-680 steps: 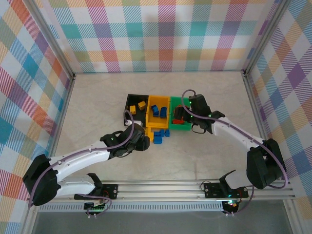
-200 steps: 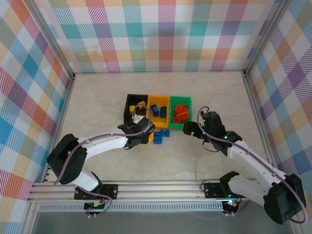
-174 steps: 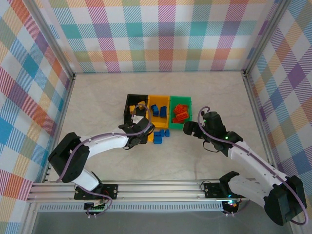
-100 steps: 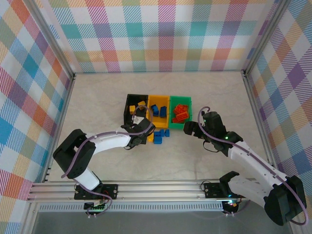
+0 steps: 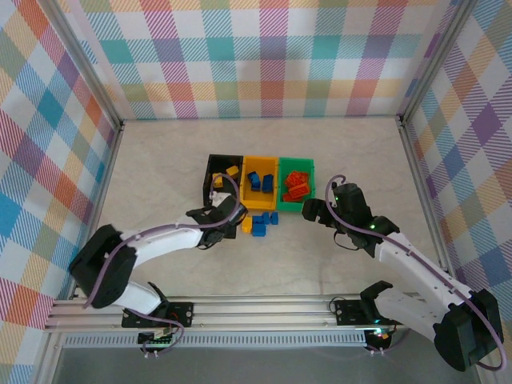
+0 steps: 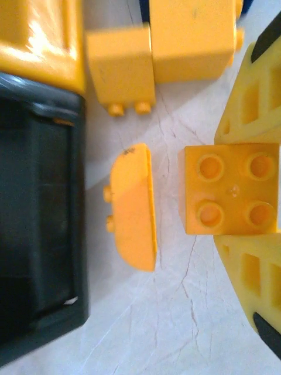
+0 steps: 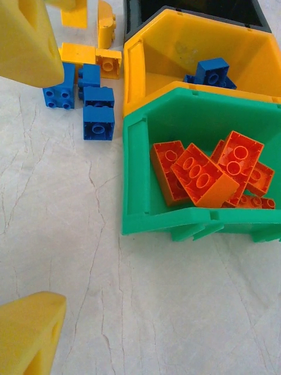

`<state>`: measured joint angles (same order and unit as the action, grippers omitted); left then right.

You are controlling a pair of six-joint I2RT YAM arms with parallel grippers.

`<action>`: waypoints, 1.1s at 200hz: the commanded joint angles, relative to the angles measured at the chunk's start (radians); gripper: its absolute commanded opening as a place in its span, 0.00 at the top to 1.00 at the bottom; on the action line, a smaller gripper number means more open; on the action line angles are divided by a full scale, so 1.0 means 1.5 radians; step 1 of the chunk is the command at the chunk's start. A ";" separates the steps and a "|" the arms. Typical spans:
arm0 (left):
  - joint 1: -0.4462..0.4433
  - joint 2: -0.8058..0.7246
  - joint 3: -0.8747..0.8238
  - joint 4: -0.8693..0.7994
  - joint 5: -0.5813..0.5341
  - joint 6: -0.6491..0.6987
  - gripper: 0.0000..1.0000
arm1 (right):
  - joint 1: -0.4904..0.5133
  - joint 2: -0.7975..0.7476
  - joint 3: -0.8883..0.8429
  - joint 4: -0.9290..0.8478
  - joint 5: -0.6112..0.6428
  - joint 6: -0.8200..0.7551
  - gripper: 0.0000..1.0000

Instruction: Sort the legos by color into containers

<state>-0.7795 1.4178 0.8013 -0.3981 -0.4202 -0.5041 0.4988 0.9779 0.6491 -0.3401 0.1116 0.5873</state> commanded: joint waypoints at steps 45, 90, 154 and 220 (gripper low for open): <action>0.092 0.076 0.222 -0.051 -0.019 0.048 0.69 | 0.004 0.009 0.007 0.008 -0.002 0.001 0.10; 0.152 0.192 0.331 -0.044 -0.018 0.068 0.69 | 0.004 -0.005 -0.002 -0.004 -0.002 0.002 0.10; 0.165 0.205 0.364 -0.013 0.070 0.047 0.18 | 0.004 -0.006 -0.001 -0.002 -0.047 -0.020 0.09; 0.140 -0.066 0.151 0.058 0.181 -0.032 0.00 | 0.168 0.130 0.017 0.095 -0.025 0.021 0.09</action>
<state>-0.5488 1.4536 1.1397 -0.3546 -0.2222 -0.4911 0.6548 1.0897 0.6491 -0.2848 0.0551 0.5888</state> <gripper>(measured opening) 0.997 0.906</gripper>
